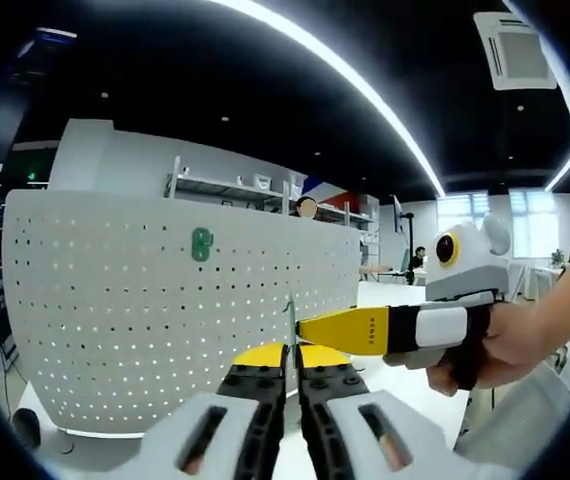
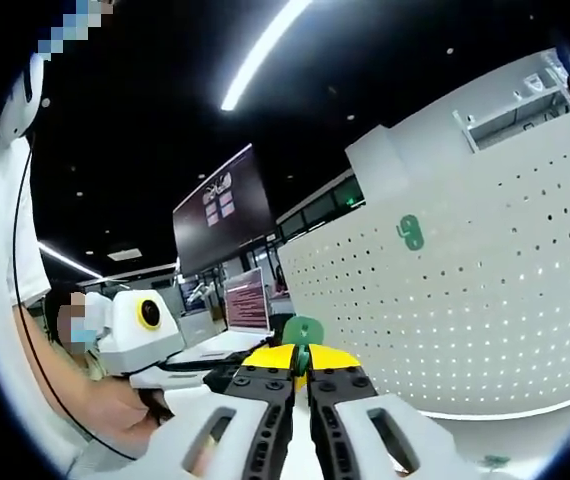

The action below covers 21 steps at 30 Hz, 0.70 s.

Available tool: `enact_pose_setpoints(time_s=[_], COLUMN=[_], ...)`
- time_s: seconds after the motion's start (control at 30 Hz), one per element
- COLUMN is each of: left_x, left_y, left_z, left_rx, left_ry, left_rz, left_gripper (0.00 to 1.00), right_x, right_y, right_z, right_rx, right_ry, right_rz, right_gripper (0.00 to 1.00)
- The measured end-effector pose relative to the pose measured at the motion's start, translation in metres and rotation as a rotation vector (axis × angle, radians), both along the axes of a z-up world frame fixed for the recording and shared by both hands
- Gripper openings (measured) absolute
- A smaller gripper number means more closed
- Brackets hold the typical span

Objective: Insert the hook assembly into the mounting plate slot until the hook locks in place.

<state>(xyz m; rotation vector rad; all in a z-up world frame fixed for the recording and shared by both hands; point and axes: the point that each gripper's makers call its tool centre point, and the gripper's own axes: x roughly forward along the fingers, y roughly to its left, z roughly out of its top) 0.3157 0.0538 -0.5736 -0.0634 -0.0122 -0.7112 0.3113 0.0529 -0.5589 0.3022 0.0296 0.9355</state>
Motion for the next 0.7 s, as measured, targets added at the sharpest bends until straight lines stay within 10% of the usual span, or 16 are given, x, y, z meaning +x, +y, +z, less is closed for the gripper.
enact_pose_setpoints(time_s=[0.17, 0.53, 0.7], left_x=[-0.001, 0.007, 0.004], left_y=[-0.001, -0.003, -0.005], left_z=[-0.003, -0.021, -0.025], left_rx=[0.019, 0.004, 0.007], left_ry=[-0.003, 0.091, 0.09], left_rz=[-0.016, 0.001, -0.009], left_gripper=[0.07, 0.69, 0.8], right_x=[-0.001, 0.0, 0.0], right_y=[0.001, -0.001, -0.001], right_z=[-0.001, -0.004, -0.004], right_rx=[-0.008, -0.017, -0.018], right_ry=[0.004, 0.011, 0.014], right_rz=[0.006, 0.001, 0.004], right_gripper=[0.01, 0.01, 0.01])
